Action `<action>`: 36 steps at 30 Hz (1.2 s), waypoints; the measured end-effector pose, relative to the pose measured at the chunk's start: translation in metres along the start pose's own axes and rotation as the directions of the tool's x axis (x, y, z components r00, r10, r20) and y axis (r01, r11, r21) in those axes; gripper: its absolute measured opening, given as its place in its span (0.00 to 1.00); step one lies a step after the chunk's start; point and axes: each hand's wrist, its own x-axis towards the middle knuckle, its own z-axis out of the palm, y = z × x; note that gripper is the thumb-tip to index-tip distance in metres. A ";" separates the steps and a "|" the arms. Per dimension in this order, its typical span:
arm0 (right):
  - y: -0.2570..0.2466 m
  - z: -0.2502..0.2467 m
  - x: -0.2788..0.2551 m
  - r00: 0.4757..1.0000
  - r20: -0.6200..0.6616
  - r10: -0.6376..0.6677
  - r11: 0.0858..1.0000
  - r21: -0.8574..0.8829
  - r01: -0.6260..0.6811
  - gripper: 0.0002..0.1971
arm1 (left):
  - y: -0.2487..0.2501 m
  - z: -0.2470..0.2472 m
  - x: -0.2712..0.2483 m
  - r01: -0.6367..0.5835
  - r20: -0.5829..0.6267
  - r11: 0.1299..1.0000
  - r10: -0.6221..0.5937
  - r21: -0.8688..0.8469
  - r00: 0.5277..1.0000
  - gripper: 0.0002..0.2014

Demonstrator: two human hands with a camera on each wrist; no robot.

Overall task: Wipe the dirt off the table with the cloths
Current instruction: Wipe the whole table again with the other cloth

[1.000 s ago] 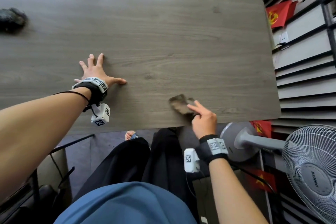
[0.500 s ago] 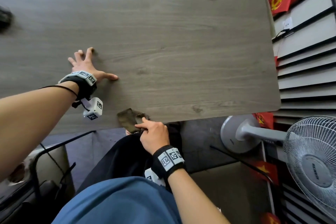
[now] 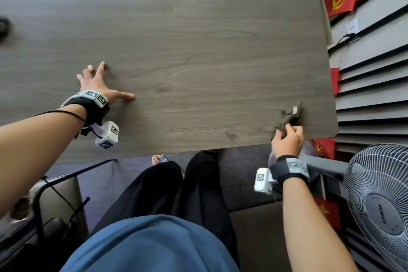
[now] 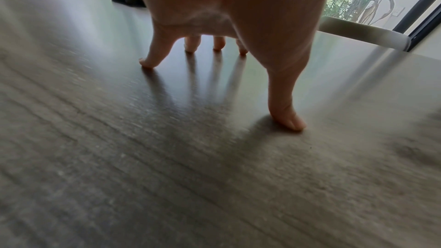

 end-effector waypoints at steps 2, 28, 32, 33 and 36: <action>-0.011 0.021 -0.028 0.996 0.035 -0.079 0.997 -0.019 0.080 0.12 | 0.004 0.000 -0.001 0.017 0.003 1.000 -0.017 -0.008 1.000 0.69; -0.096 0.061 -0.080 0.848 0.326 -0.418 0.898 0.006 0.440 0.44 | 0.015 -0.001 -0.012 0.043 -0.007 0.990 -0.045 -0.135 0.999 0.65; -0.128 0.071 -0.121 0.540 0.573 -0.617 0.732 0.165 0.661 0.40 | 0.017 -0.002 -0.013 0.046 -0.002 0.990 -0.046 -0.134 0.999 0.64; -0.129 0.067 -0.115 0.534 0.587 -0.609 0.749 0.202 0.632 0.36 | 0.017 -0.002 -0.013 0.046 -0.003 0.990 -0.047 -0.136 0.999 0.64; -0.114 0.044 -0.067 0.751 0.414 -0.515 0.857 0.232 0.460 0.26 | 0.015 0.000 -0.013 0.047 -0.007 0.988 -0.048 -0.148 0.999 0.65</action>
